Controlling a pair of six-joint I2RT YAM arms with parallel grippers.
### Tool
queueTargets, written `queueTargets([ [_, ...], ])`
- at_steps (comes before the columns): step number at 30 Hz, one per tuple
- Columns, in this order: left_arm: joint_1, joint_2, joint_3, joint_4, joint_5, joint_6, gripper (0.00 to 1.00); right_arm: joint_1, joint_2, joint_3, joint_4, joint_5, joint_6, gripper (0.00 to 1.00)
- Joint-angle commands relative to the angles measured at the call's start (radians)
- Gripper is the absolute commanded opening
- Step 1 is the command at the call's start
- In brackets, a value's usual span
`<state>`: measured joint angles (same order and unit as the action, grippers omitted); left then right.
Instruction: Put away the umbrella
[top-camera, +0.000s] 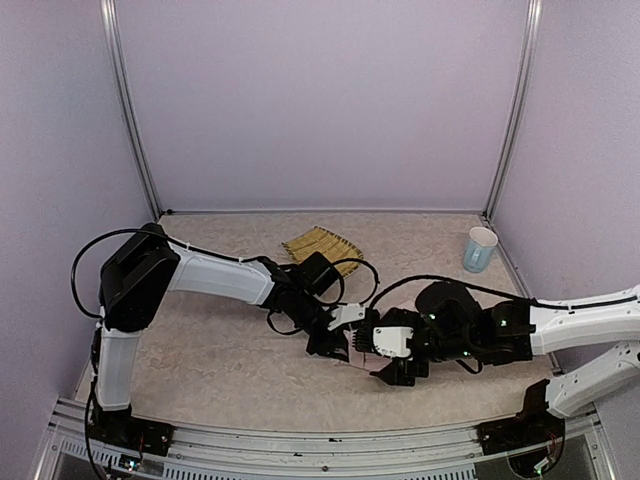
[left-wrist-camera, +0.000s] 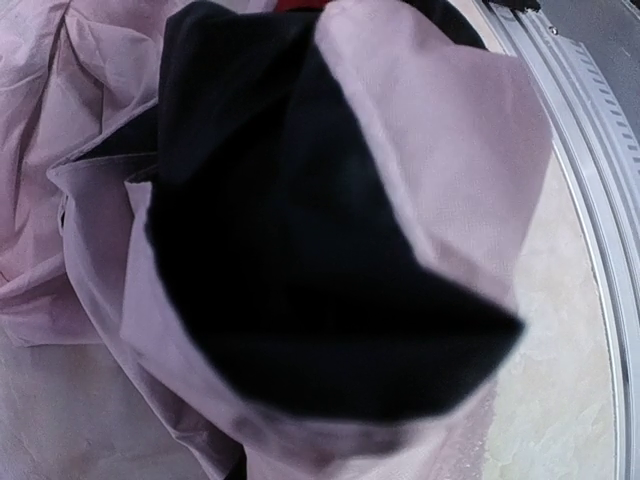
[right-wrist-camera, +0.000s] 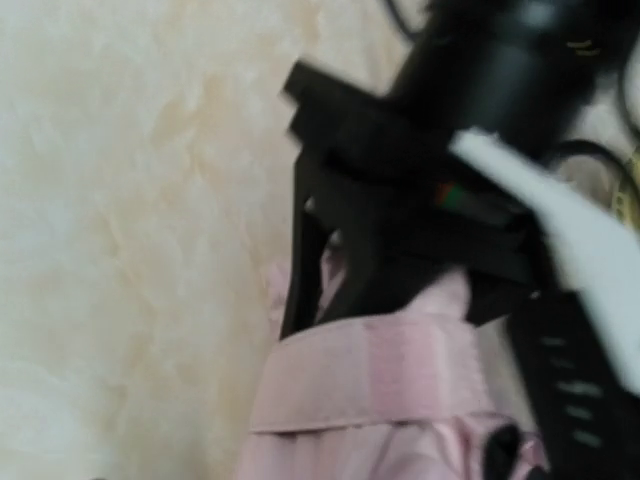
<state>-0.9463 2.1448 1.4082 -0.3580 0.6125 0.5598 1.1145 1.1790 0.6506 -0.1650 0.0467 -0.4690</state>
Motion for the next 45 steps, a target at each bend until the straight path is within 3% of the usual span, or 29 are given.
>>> queueTargets([
  [1,-0.014,0.119,-0.076,-0.352,-0.079,-0.003,0.00,0.016,0.129,-0.006,0.088,0.198,-0.101,0.89],
  [11,-0.012,0.121,-0.071,-0.365,-0.064,0.017,0.00,0.019,0.372,0.050,0.056,0.387,-0.112,0.80],
  [14,-0.012,0.115,-0.069,-0.367,-0.054,0.034,0.00,0.019,0.410,0.064,0.045,0.383,-0.106,0.70],
  [18,-0.007,0.088,-0.075,-0.349,-0.035,0.060,0.00,0.018,0.462,0.078,0.031,0.386,-0.101,0.41],
  [20,-0.003,0.059,-0.090,-0.316,-0.030,0.067,0.01,0.018,0.482,0.085,0.013,0.378,-0.095,0.31],
  [26,0.053,-0.136,-0.243,0.015,-0.063,-0.037,0.40,0.016,0.506,0.094,-0.047,0.314,-0.076,0.16],
  [31,0.132,-0.349,-0.484,0.456,-0.155,-0.186,0.58,0.009,0.495,0.109,-0.065,0.292,-0.054,0.02],
  [37,0.178,-0.576,-0.758,0.864,-0.207,-0.267,0.60,-0.035,0.398,0.136,-0.018,0.231,0.000,0.00],
  [45,0.176,-0.662,-0.888,1.070,-0.081,-0.362,0.50,-0.159,0.221,0.190,0.067,0.097,0.043,0.00],
])
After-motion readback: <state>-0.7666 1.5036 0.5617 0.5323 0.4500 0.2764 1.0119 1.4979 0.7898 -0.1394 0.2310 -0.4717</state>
